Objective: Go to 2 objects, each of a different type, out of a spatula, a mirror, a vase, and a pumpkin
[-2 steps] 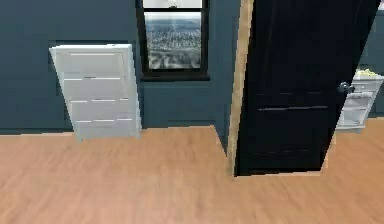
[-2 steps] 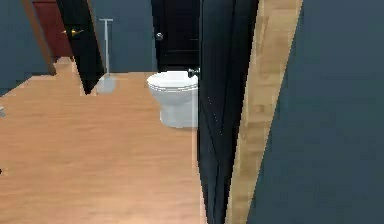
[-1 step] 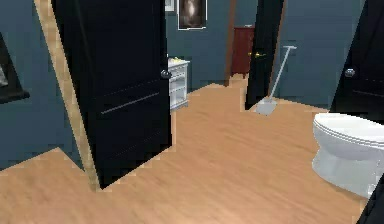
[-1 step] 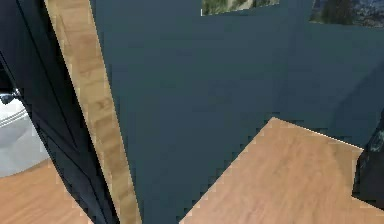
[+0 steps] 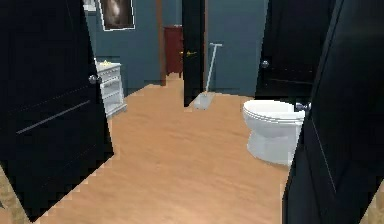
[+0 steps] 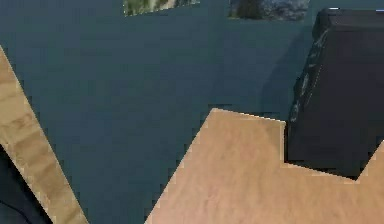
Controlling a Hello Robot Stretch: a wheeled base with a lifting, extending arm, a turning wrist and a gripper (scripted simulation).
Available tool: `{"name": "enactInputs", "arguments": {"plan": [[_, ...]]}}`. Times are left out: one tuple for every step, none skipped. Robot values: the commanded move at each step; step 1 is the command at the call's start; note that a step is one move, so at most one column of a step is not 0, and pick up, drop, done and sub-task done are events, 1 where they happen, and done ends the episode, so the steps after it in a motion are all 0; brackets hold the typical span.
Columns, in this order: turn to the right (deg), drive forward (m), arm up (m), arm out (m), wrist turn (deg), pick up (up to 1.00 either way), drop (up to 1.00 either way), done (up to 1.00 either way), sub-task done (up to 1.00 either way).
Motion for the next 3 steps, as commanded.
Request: {"name": "enactInputs", "arguments": {"plan": [[0.0, 0.4, 0.0, 0.0, 0.0, 0.0, 0.0, 0.0, 0.0], [-9.0, 0.0, 0.0, 0.0, 0.0, 0.0, 0.0, 0.0, 0.0], [0.0, 1.0, 0.0, 0.0, 0.0, 0.0, 0.0, 0.0, 0.0]]}}
